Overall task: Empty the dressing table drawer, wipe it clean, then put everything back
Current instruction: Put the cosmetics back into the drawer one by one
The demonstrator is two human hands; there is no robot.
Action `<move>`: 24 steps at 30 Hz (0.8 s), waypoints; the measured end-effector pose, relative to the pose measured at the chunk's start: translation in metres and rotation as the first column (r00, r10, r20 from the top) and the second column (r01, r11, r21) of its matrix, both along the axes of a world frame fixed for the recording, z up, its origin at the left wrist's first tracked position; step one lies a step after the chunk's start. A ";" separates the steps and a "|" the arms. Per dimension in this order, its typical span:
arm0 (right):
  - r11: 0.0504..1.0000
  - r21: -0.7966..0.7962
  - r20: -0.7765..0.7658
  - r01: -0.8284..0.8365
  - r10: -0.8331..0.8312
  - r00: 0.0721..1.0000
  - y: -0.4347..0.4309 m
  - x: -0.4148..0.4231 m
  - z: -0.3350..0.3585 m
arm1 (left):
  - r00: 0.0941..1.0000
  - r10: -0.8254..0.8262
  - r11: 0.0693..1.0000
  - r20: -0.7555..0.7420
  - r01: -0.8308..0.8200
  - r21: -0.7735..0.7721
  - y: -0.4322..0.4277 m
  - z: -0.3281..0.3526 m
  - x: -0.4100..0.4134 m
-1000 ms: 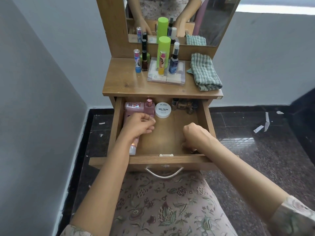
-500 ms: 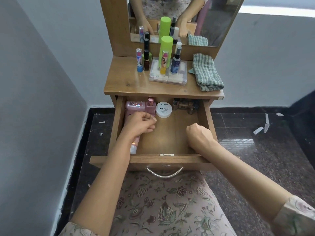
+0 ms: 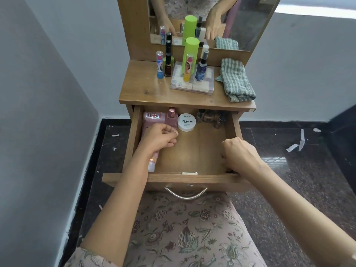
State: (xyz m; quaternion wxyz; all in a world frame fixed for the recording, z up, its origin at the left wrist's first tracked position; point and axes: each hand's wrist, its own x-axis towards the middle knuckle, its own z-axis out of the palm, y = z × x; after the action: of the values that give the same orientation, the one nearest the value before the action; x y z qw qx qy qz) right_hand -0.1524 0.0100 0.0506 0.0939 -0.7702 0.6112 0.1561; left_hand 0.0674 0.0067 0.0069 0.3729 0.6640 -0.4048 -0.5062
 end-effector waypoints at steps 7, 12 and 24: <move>0.998 0.041 -0.045 0.043 -0.041 0.998 0.001 -0.008 0.010 | 1.000 -0.005 1.000 0.005 0.005 0.000 0.001 0.000 0.000; 0.996 0.045 -0.044 0.083 -0.081 0.996 0.003 -0.007 0.011 | 1.000 0.001 1.000 0.002 -0.001 -0.001 0.000 0.001 0.000; 0.988 0.088 -0.115 0.130 -0.120 0.986 -0.002 -0.003 0.018 | 1.000 -0.003 1.000 0.013 0.003 -0.002 0.000 0.001 0.000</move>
State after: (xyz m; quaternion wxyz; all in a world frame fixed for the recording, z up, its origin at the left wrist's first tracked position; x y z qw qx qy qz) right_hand -0.1555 0.0083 0.0685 0.1067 -0.7154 0.6543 0.2208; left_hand 0.0677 0.0071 0.0083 0.3700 0.6662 -0.4087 -0.5023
